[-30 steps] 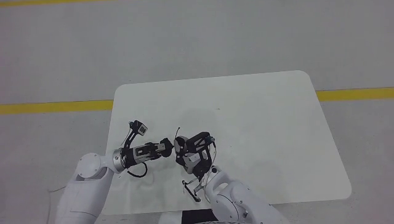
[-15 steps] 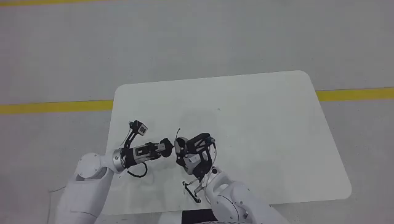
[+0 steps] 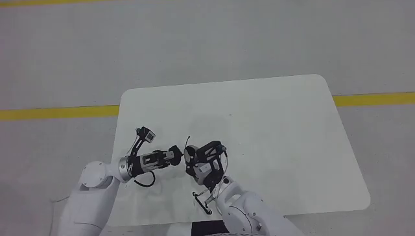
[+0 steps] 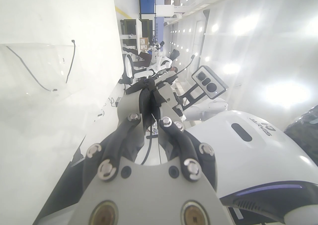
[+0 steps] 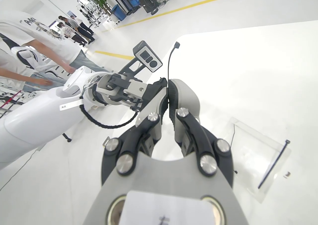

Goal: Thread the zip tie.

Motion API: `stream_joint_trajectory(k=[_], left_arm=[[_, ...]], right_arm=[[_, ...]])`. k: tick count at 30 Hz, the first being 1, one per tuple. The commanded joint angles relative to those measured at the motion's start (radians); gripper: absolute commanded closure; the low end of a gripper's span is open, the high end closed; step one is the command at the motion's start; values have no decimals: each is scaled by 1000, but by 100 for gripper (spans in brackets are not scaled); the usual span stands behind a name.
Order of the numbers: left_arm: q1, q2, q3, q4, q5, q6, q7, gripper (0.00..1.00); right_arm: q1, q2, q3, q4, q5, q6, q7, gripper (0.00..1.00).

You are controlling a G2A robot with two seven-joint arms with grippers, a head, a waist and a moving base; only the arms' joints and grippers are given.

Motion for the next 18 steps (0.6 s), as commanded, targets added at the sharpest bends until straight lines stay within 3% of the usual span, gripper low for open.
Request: stream_joint_trajectory(k=[1, 17, 18], left_arm=[[0, 0, 0, 0, 0, 0, 0, 100], [0, 0, 0, 0, 0, 0, 0, 100], [0, 0, 0, 0, 0, 0, 0, 100]], right_arm=[[0, 0, -1, 3, 3, -3, 2, 100], [5, -3, 0, 12, 22, -9, 1, 100], [5, -3, 0, 12, 23, -9, 0, 80]])
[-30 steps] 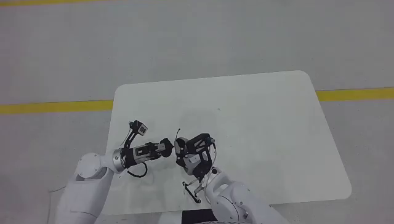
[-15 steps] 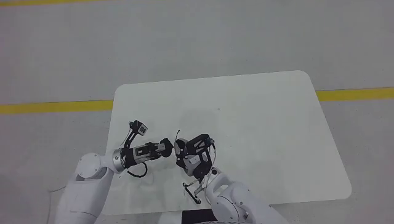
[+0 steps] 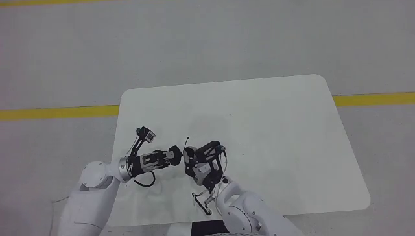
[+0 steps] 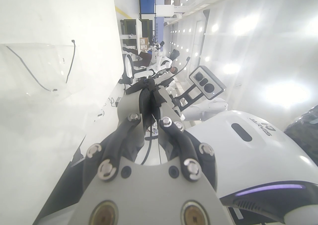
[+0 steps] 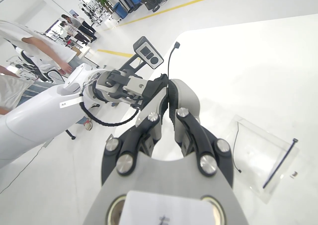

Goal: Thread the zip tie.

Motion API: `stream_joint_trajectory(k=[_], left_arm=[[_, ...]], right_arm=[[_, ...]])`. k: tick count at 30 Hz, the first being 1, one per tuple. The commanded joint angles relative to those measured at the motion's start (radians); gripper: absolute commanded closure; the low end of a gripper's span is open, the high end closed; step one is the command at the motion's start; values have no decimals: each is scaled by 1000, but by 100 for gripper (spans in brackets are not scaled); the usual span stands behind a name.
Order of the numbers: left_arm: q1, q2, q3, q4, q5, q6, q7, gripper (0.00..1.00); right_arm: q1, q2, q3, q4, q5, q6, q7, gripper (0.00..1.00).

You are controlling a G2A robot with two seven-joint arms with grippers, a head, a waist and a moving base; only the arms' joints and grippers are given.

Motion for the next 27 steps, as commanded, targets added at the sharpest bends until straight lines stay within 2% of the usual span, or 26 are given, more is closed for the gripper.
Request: stream_joint_trajectory(k=[1, 3, 4, 7, 11, 14, 17, 26, 27], left_arm=[[0, 0, 0, 0, 0, 0, 0, 100], [0, 0, 0, 0, 0, 0, 0, 100], [0, 0, 0, 0, 0, 0, 0, 100], [0, 0, 0, 0, 0, 0, 0, 100], [0, 0, 0, 0, 0, 0, 0, 100], [0, 0, 0, 0, 0, 0, 0, 100], [0, 0, 0, 0, 0, 0, 0, 100], [0, 0, 0, 0, 0, 0, 0, 100], [-2, 0, -2, 2, 5, 0, 22, 100]], right_arm=[[0, 0, 1, -1, 2, 2, -2, 63], [-1, 0, 4, -3, 3, 5, -4, 38], [-2, 0, 6, -5, 3, 6, -5, 0], [-10, 3, 18, -11, 7, 7, -11, 0], [-27, 8, 44, -17, 50, -35, -24, 0], [-44, 17, 73, -20, 83, -91, -28, 0], [-55, 29, 101, -18, 130, -189, 19, 0], [-54, 30, 105, -19, 131, -196, 26, 0], [-54, 30, 105, -19, 131, -196, 26, 0]])
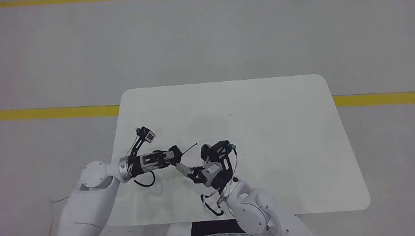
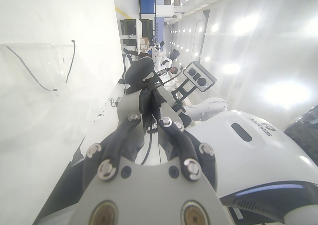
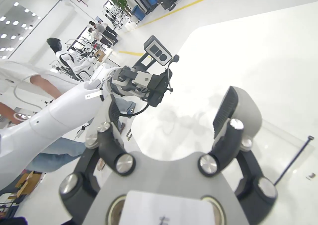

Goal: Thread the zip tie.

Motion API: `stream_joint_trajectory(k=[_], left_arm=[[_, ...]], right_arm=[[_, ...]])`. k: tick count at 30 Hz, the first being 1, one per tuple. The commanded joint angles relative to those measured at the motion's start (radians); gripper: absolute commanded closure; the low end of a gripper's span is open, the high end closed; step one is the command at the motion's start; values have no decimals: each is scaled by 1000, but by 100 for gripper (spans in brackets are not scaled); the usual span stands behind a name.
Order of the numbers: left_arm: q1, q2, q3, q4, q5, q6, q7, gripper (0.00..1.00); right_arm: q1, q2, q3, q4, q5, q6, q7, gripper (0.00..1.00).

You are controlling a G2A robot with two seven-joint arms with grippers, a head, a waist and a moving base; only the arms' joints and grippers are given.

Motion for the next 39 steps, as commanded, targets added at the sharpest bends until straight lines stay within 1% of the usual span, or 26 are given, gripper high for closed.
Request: stream_joint_trajectory(k=[1, 2, 4, 5, 7, 8, 9, 10, 11, 12, 14, 16, 18, 22, 24, 25, 33, 34, 35, 37, 39], left_arm=[[-2, 1, -3, 1, 24, 0, 48, 100], [3, 0, -5, 4, 4, 0, 66, 100], [12, -1, -10, 18, -72, 0, 57, 100], [15, 0, -19, 28, -107, 0, 40, 100], [20, 0, -29, 50, -158, 0, 16, 100], [23, -1, -29, 60, -201, 0, -4, 100], [24, -2, -30, 82, -258, 0, -32, 100], [19, -3, -31, 97, -285, 0, -52, 100], [15, -3, -30, 112, -313, 0, -76, 100], [12, -4, -18, 124, -348, 7, -78, 100], [7, -1, 2, 127, -384, 18, -78, 100], [4, 5, 33, 120, -445, 50, -78, 100], [1, 13, 58, 113, -481, 66, -78, 100], [-19, 34, 98, 143, -540, 66, -78, 100], [-28, 43, 116, 146, -550, 65, -78, 100], [-31, 51, 121, 146, -543, 54, -78, 100], [-31, 51, 121, 146, -543, 54, -78, 100], [-31, 50, 124, 145, -548, 66, -65, 100], [-31, 49, 130, 143, -564, 92, -51, 100], [-31, 47, 138, 148, -620, 159, -73, 100], [-30, 47, 147, 145, -663, 222, -78, 100]], right_arm=[[-1, 0, 1, 0, 6, -1, -4, 0], [-8, 0, 11, 3, 39, -6, -29, 0], [-24, 3, 28, 10, 98, -40, -48, 0], [-37, 5, 40, 14, 156, -78, -61, 0], [-51, 10, 58, 29, 215, -133, -57, 0], [-58, 12, 66, 37, 248, -156, -60, 0], [-66, 14, 76, 48, 300, -186, -61, 0], [-70, 16, 81, 56, 334, -208, -60, 0], [-74, 16, 85, 65, 377, -231, -63, 0], [-72, 17, 91, 82, 409, -249, -57, 0], [-71, 16, 86, 98, 501, -288, -43, 0], [-53, 15, 77, 111, 595, -288, -16, 0], [-37, 11, 63, 126, 694, -288, -5, 0], [1, 2, 28, 162, 879, -288, 27, 0], [1, 2, 28, 162, 879, -288, 27, 0], [1, 2, 28, 162, 879, -288, 27, 0], [1, 2, 28, 162, 879, -288, 27, 0], [1, 2, 28, 162, 879, -288, 27, 0], [-1, 1, 25, 163, 905, -282, 25, 0], [-1, -3, 22, 171, 983, -287, 24, 0], [4, -5, 22, 181, 1050, -288, 37, 0]])
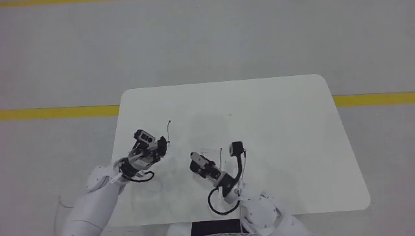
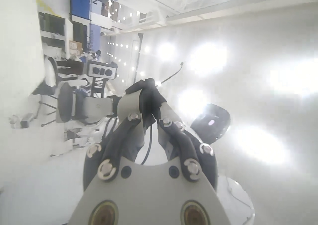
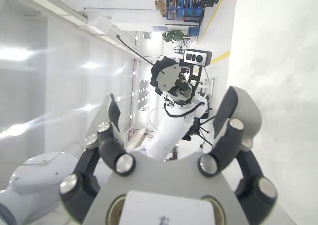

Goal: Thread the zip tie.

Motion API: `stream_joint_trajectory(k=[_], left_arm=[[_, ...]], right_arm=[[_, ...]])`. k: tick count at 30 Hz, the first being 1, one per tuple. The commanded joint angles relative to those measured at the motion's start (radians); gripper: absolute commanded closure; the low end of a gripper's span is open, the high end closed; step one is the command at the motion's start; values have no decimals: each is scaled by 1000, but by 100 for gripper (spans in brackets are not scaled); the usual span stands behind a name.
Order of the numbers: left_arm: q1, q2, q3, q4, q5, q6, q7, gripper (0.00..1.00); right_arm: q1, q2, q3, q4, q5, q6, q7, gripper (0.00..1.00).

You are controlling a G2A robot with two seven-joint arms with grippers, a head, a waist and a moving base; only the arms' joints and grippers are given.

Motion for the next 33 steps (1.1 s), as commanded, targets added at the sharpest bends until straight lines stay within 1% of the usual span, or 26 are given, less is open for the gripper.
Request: stream_joint_trajectory(k=[1, 5, 8, 10, 13, 14, 15, 20, 23, 25, 30, 31, 32, 33], left_arm=[[2, 2, 8, -5, -33, 59, -3, 100], [2, 8, 28, -6, -72, 144, -3, 100], [2, 14, 45, -9, -98, 182, -3, 100], [-1, 19, 51, -5, -107, 186, -3, 100], [-5, 25, 63, -12, -110, 195, -3, 100], [-4, 30, 70, -23, -100, 195, -3, 100], [-4, 33, 69, -26, -98, 179, -3, 100], [-4, 33, 69, -26, -98, 179, -3, 100], [-4, 33, 69, -26, -98, 179, -3, 100], [-4, 33, 69, -26, -98, 179, -3, 100], [-4, 33, 69, -26, -98, 179, -3, 100], [-4, 33, 69, -26, -98, 179, -3, 100], [-4, 33, 69, -26, -98, 179, -3, 100], [-4, 33, 69, -26, -98, 179, -3, 100]], right_arm=[[5, -1, 2, 11, 64, -1, 13, 0], [8, -6, 3, 27, 192, -1, 36, 0], [15, -11, 4, 41, 278, -1, 58, 0], [18, -16, 3, 48, 347, -1, 71, 0], [20, -23, 6, 44, 432, -1, 105, 0], [20, -23, 6, 44, 432, -1, 105, 0], [20, -23, 6, 44, 432, -1, 105, 0], [20, -23, 5, 43, 432, 1, 105, 0], [31, -26, -13, 36, 432, 20, 110, 0], [43, -31, -29, 34, 472, 26, 128, 0], [76, -45, -62, 48, 560, 18, 156, 0], [84, -48, -68, 57, 574, 14, 157, 13], [89, -50, -73, 63, 582, 13, 156, 22], [92, -53, -79, 67, 599, 12, 156, 42]])
